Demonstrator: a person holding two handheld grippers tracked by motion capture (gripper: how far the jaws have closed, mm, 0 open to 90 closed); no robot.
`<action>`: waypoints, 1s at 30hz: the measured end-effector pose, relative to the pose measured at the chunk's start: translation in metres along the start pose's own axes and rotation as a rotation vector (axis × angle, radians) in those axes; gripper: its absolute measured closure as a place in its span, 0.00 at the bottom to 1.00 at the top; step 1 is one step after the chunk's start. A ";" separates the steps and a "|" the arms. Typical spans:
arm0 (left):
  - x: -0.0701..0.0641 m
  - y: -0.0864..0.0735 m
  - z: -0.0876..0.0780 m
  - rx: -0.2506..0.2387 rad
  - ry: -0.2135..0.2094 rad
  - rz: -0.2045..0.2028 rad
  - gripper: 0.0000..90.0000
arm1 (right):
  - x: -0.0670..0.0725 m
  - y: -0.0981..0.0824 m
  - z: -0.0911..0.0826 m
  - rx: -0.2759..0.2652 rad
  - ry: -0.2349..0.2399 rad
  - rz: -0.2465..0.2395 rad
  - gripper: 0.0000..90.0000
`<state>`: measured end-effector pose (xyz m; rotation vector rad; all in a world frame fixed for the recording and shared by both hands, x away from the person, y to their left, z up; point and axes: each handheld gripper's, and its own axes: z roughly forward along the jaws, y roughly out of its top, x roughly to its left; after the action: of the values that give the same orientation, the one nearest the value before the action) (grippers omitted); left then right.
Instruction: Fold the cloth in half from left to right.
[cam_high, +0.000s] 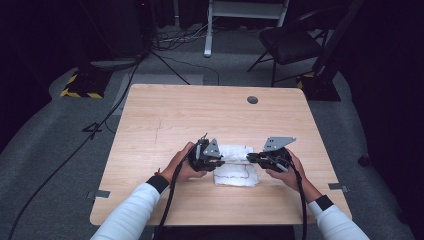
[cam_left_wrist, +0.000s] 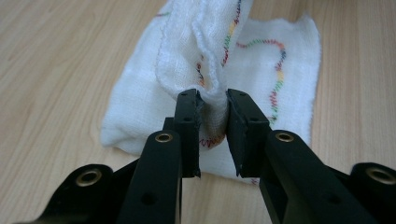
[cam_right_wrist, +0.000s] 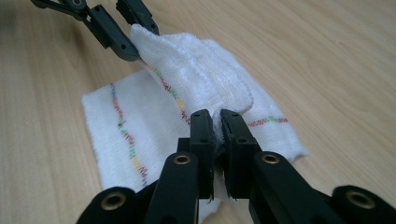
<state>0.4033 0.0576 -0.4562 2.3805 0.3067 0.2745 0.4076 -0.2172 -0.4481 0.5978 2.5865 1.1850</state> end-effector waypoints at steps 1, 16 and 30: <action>-0.002 -0.001 0.000 0.007 0.000 0.003 0.83 | 0.002 -0.001 0.000 0.007 0.003 -0.005 0.93; -0.017 -0.014 -0.001 0.027 -0.017 0.000 0.89 | 0.021 -0.025 -0.005 0.065 0.039 -0.012 0.90; -0.037 -0.022 0.009 0.082 -0.012 0.016 0.85 | 0.030 -0.047 0.000 0.131 0.017 -0.019 0.89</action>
<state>0.3675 0.0564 -0.4817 2.4651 0.2980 0.2595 0.3683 -0.2306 -0.4853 0.5895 2.6936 1.0251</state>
